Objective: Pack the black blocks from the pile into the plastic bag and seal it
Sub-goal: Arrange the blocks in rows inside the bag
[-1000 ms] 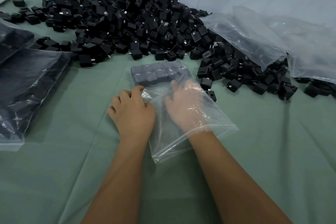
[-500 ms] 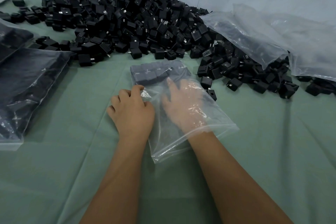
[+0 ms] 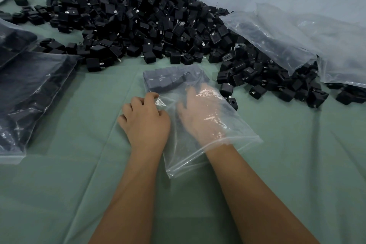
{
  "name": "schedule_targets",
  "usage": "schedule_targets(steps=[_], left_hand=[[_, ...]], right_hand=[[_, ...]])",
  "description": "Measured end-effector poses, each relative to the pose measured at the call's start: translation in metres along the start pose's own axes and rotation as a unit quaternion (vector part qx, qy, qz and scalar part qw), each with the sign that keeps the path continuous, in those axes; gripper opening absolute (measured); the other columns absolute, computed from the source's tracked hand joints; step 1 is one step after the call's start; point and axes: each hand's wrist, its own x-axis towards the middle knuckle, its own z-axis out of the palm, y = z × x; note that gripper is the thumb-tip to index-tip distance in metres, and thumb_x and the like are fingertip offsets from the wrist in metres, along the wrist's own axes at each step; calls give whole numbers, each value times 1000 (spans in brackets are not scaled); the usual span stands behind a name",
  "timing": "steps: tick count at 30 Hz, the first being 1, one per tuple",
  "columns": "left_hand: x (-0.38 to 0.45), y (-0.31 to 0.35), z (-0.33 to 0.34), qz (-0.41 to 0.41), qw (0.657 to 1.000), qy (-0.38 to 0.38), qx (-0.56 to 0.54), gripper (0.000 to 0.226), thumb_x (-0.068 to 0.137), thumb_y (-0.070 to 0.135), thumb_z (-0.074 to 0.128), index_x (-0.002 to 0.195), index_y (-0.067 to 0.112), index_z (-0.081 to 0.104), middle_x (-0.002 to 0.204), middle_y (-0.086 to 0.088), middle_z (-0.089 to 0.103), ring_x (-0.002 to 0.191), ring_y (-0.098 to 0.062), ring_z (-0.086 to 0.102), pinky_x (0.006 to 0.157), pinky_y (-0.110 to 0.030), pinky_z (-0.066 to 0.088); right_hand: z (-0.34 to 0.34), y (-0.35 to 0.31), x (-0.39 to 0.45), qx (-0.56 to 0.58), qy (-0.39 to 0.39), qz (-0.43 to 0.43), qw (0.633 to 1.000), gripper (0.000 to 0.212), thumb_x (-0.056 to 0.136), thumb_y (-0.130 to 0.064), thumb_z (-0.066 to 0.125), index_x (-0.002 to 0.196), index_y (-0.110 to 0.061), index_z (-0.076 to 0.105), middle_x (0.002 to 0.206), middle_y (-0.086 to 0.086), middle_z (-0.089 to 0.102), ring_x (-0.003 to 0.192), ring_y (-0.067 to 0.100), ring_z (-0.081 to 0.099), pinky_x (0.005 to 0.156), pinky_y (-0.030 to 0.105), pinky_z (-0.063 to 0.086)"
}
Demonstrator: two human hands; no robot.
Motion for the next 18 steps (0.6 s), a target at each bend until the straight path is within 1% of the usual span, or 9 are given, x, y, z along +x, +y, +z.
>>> schedule_targets(steps=[2, 4, 6, 7, 11, 14, 15, 16, 18], left_hand=[[0, 0, 0, 1, 1000, 0, 2, 46, 86, 17, 51, 131, 29, 51, 122, -5, 50, 118, -28, 36, 96, -39, 24], [0, 0, 0, 2, 1000, 2, 4, 47, 86, 16, 50, 131, 29, 51, 122, -5, 50, 118, -28, 37, 96, -39, 24], [0, 0, 1, 2, 1000, 2, 6, 47, 86, 16, 50, 131, 30, 51, 122, -5, 50, 118, -28, 37, 96, -39, 24], [1, -1, 1, 1, 1000, 1, 5, 47, 86, 16, 50, 131, 29, 51, 122, -5, 50, 118, -28, 36, 96, -39, 23], [1, -1, 2, -3, 1000, 4, 1, 47, 85, 16, 52, 131, 29, 52, 125, -6, 48, 120, -28, 35, 98, -39, 23], [1, 0, 0, 4, 1000, 7, 1, 48, 84, 14, 53, 130, 29, 55, 137, -5, 42, 128, -29, 31, 103, -42, 24], [0, 1, -2, 10, 1000, 2, 5, 49, 84, 14, 52, 130, 29, 55, 143, -5, 39, 132, -29, 28, 105, -43, 24], [0, 1, -3, 19, 1000, -3, 10, 49, 84, 14, 52, 131, 29, 55, 148, -4, 36, 135, -29, 26, 107, -44, 23], [-2, 1, -4, 43, 999, -16, 22, 49, 86, 15, 51, 133, 30, 55, 153, -3, 33, 138, -29, 22, 109, -45, 20]], right_hand=[[7, -1, 6, 40, 1, 22, 999, 55, 98, -39, 39, 146, -15, 27, 141, 16, 40, 125, 36, 45, 102, 50, 41], [11, -1, 13, 27, -3, 31, 999, 62, 99, -40, 38, 152, -13, 19, 157, 16, 20, 141, 34, 27, 114, 50, 25], [14, 2, 13, 15, -18, 17, 1000, 65, 101, -43, 31, 155, -13, 10, 162, 13, 1, 147, 31, 12, 118, 47, 10], [13, 4, 11, 23, -24, 12, 999, 65, 101, -44, 29, 155, -14, 9, 162, 12, -1, 147, 32, 9, 118, 46, 8], [-2, 9, -12, 34, -37, -13, 999, 58, 102, -41, 31, 153, -16, 17, 159, 11, 14, 145, 29, 12, 117, 45, 11], [-13, 20, -34, -61, -75, -89, 991, 52, 104, -36, 30, 152, -20, 18, 157, 2, 17, 143, 21, 16, 114, 40, 7], [-18, 24, -44, -51, -78, -103, 990, 49, 103, -35, 31, 149, -21, 23, 154, -1, 21, 140, 22, 24, 112, 40, 11], [-24, 28, -56, -27, -87, -113, 989, 43, 102, -34, 34, 144, -23, 31, 148, -3, 27, 134, 24, 33, 110, 40, 22], [-39, 35, -80, 51, -128, -146, 980, 24, 98, -33, 42, 121, -27, 46, 126, -9, 42, 115, 22, 47, 97, 34, 39]])
